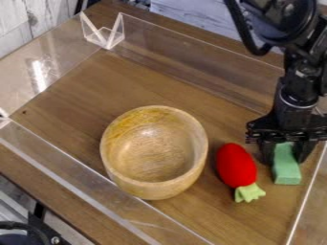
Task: Put the green block in the brown bowl
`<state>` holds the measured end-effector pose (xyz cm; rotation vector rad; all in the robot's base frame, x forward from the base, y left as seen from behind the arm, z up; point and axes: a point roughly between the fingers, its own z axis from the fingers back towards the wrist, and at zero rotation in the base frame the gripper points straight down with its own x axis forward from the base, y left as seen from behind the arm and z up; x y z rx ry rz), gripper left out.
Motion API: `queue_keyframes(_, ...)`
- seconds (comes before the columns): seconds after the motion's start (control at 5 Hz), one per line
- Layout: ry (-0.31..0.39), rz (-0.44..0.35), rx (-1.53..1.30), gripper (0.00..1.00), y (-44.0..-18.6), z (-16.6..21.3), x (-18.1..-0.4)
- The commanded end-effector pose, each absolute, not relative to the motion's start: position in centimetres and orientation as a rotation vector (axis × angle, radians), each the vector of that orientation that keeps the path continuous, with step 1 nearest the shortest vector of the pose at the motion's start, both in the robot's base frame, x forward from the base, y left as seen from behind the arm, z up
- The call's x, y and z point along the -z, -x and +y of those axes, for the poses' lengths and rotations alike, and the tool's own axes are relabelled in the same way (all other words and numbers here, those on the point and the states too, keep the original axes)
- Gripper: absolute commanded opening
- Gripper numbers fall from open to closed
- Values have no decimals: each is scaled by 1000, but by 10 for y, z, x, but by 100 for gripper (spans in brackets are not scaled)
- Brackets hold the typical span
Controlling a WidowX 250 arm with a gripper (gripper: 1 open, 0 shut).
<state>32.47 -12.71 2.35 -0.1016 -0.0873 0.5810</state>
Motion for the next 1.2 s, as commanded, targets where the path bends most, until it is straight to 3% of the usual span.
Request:
queue_keyframes(0.0, 138, -148, -561, 0, -337, -131, -49)
queue_keyframes(0.6, 112, -147, -614, 0, -335, -134, -50)
queue_keyframes(1.0, 93, -154, -659, 0, -317, -153, -65)
